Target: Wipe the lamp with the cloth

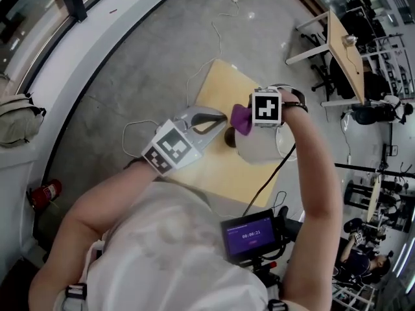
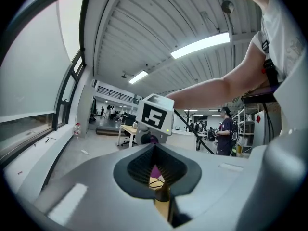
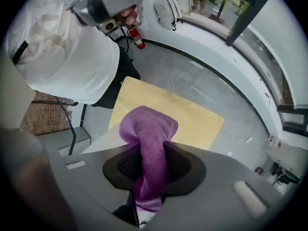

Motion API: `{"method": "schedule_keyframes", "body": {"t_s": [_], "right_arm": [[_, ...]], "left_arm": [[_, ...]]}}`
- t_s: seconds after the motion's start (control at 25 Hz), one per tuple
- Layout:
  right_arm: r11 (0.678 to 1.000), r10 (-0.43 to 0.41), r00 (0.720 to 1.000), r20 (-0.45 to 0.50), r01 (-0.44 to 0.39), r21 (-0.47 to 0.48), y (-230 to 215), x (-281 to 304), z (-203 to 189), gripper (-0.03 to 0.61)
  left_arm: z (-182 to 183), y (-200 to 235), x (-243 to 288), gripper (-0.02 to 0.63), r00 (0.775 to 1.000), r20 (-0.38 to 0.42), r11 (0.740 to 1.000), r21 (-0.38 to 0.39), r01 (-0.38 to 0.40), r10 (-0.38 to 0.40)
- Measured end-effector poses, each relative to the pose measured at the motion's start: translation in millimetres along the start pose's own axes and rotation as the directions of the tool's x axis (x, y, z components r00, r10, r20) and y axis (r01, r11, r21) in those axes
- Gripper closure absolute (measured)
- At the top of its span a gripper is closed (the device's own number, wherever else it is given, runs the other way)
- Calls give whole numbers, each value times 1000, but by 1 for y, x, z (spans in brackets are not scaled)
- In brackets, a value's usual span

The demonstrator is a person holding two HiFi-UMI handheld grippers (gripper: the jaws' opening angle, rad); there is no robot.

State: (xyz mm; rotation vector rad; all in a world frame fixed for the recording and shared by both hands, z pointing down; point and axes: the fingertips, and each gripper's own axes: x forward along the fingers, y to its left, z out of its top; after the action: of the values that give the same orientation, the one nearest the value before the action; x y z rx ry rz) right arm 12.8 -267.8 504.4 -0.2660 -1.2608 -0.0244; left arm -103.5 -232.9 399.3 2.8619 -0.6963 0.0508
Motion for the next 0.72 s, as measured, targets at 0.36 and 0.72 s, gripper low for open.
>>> {"method": "schedule_keyframes", "body": {"t_s": [0.36, 0.72], "right_arm": [[996, -77, 987, 140, 69, 58, -31, -26, -4, 462], [973, -201, 914, 354, 144, 180, -10, -92, -86, 462]], "left_arm": [[-10, -4, -1, 612, 999, -23, 999, -7, -49, 49], [6, -24, 31, 612, 1000, -2, 1000, 19, -10, 10]]}}
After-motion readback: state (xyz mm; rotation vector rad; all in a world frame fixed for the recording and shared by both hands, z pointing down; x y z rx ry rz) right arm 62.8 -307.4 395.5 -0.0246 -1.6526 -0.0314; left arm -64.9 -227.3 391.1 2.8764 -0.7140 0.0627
